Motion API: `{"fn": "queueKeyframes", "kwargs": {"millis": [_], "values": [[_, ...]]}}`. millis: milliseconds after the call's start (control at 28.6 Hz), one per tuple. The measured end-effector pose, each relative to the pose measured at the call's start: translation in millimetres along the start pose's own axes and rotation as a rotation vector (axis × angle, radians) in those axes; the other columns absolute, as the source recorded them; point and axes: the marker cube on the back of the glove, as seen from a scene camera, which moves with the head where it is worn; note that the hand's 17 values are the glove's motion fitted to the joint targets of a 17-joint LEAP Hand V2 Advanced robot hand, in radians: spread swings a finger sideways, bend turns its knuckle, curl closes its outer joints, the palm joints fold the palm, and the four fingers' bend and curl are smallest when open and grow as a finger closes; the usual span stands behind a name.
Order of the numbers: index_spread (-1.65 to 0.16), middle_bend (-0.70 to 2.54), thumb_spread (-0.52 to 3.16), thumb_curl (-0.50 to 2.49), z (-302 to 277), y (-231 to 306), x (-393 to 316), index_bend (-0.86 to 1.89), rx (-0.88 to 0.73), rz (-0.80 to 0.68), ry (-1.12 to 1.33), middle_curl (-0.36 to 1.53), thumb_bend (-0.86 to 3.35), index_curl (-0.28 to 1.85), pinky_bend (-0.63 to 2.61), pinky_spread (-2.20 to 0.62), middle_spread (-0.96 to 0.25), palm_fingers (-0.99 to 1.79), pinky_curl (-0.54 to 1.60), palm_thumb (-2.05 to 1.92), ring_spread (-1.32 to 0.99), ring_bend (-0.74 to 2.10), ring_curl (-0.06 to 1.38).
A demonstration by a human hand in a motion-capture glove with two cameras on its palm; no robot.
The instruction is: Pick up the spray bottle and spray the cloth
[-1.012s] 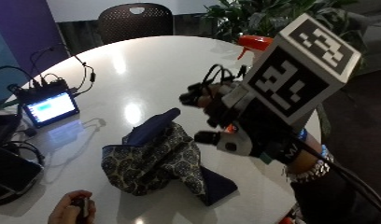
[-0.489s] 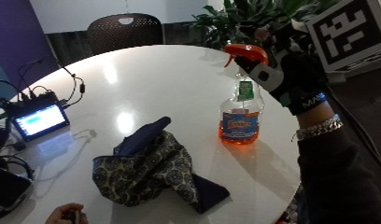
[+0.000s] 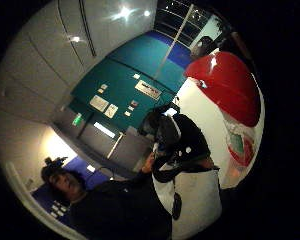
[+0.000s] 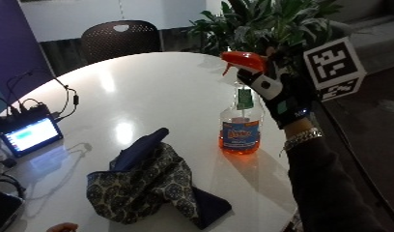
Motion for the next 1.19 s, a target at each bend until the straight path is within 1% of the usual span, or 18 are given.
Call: {"fn": "queueKeyframes", "kwargs": {"millis": [140,209,279,349,524,698,908,1187], "values": [[-0.35,0.45,1.1,0.3,11,11,15,-0.1,-0.005,0.052,-0.08,0.42,0.08,0.05,0.36,0.16,-0.13,0.64,0.36,0.73,-0.13,0.6,0.39],[-0.34,0.49,1.07,0.31,16,16,21,-0.06,0.004,0.084,-0.124,0.43,0.08,0.04,0.36,0.16,-0.14,0.65,0.36,0.76,-0.14,0.62,0.39],[-0.33,0.53,1.05,0.33,20,19,25,0.1,0.014,0.109,-0.162,0.44,0.09,0.08,0.3,0.14,-0.18,0.79,0.33,0.82,-0.16,0.6,0.38],[-0.33,0.51,1.02,0.34,22,21,29,0.19,0.018,0.126,-0.188,0.43,0.08,0.12,0.25,0.11,-0.19,0.9,0.32,0.84,-0.18,0.6,0.37],[-0.32,0.44,0.94,0.38,21,22,29,0.27,-0.001,0.152,-0.22,0.41,0.06,0.2,0.18,0.05,-0.23,1.09,0.3,0.9,-0.21,0.57,0.37],[-0.31,0.41,0.79,0.43,25,15,21,0.21,-0.066,0.193,-0.244,0.42,0.03,0.25,0.26,-0.06,-0.24,1.2,0.34,0.94,-0.22,0.56,0.39],[-0.31,0.39,0.62,0.5,27,9,16,0.28,-0.135,0.255,-0.212,0.43,-0.01,0.32,0.29,-0.16,-0.25,1.28,0.36,0.98,-0.22,0.52,0.4],[-0.31,0.48,0.46,0.56,33,5,12,0.23,-0.121,0.265,-0.18,0.47,-0.03,0.37,0.35,-0.27,-0.25,1.39,0.38,0.98,-0.22,0.56,0.42]]}}
